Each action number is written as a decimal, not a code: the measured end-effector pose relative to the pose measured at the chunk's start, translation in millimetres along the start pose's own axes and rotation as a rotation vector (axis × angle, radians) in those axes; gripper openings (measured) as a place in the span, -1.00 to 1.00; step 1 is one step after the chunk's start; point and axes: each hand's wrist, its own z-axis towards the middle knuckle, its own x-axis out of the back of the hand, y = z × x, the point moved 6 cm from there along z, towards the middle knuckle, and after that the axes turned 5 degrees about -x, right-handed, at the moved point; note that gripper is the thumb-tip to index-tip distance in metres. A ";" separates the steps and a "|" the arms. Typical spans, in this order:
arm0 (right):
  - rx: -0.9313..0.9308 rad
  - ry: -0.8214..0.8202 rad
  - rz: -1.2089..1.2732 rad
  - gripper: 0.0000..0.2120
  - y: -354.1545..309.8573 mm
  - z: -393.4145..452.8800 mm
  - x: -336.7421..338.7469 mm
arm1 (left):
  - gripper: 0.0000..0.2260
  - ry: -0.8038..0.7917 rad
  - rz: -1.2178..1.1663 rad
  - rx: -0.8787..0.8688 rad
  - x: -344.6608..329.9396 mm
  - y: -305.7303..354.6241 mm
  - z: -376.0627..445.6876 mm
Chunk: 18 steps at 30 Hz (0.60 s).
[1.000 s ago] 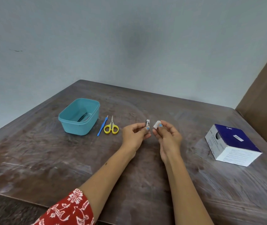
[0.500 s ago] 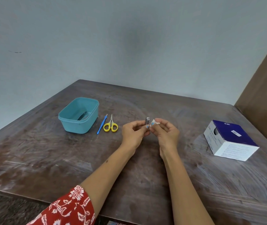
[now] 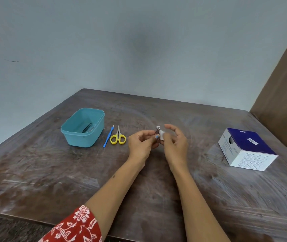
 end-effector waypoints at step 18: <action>-0.058 -0.002 0.224 -0.61 5.5 9.1 5.1 | -0.80 -0.089 0.016 -0.005 -2.1 -1.9 -1.6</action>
